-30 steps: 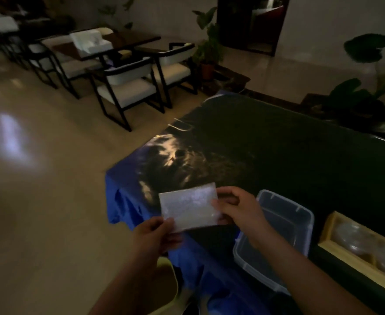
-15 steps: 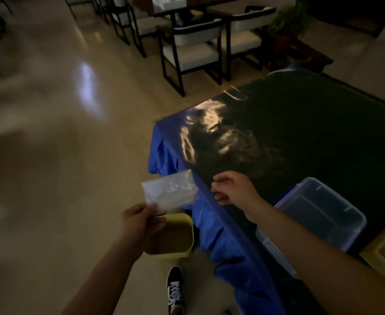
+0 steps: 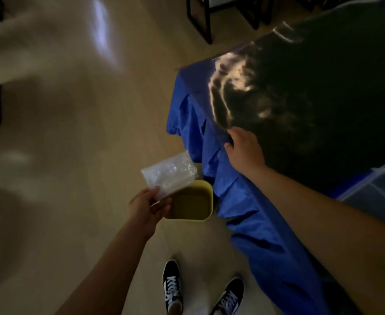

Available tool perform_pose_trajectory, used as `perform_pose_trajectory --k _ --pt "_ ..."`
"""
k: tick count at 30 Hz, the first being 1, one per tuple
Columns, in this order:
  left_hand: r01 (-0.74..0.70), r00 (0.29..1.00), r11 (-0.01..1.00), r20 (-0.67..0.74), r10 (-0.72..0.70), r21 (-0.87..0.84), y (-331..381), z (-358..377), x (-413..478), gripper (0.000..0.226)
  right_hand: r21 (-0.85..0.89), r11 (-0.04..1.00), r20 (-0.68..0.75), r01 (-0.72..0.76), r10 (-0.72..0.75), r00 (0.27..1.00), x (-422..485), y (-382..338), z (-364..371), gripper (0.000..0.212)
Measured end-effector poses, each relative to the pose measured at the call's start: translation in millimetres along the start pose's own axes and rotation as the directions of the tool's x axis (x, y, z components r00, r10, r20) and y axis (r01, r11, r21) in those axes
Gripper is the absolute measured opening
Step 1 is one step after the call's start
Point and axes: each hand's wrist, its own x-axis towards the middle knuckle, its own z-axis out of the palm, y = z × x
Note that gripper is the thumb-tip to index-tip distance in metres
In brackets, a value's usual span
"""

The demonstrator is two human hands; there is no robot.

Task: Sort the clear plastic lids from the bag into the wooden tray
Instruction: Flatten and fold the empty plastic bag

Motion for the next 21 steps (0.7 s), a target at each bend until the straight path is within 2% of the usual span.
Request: perform_pose_trajectory --k 3,5,8,10,15,18,21 --pt "0.042 0.999 0.999 -0.025 -0.043 -0.023 -6.2 -1.5 25.0 0.007 -0.215 0.976 -0.084 0.028 -0.047 0.995 2.4 7.1 24.7 0.043" --pt "0.058 0.998 0.998 -0.035 -0.059 -0.027 -9.4 0.8 39.0 0.009 -0.285 0.958 -0.161 0.026 -0.075 0.984 1.7 11.3 33.1 0.039" --pt "0.072 0.995 0.997 -0.067 -0.072 -0.009 -13.2 7.2 57.7 0.024 -0.351 0.935 -0.202 0.040 -0.118 0.972 1.4 16.1 40.7 0.036" --pt "0.074 0.993 0.997 -0.088 -0.072 0.011 -15.6 9.5 69.8 0.031 -0.367 0.929 -0.216 0.047 -0.134 0.967 1.6 17.6 43.3 0.035" --pt "0.111 0.985 0.993 -0.136 -0.104 0.049 -25.6 8.4 106.1 0.026 -0.394 0.918 -0.240 0.042 -0.146 0.960 4.0 18.7 47.2 0.035" --pt "0.135 0.979 0.989 -0.164 -0.124 0.061 -36.7 9.2 128.3 0.033 -0.397 0.918 -0.244 0.028 -0.135 0.960 5.3 19.7 48.8 0.035" --pt "0.127 0.972 0.987 -0.210 -0.104 0.099 -49.4 10.7 146.7 0.021 -0.381 0.924 -0.244 0.018 -0.119 0.962 6.7 22.0 50.1 0.035"
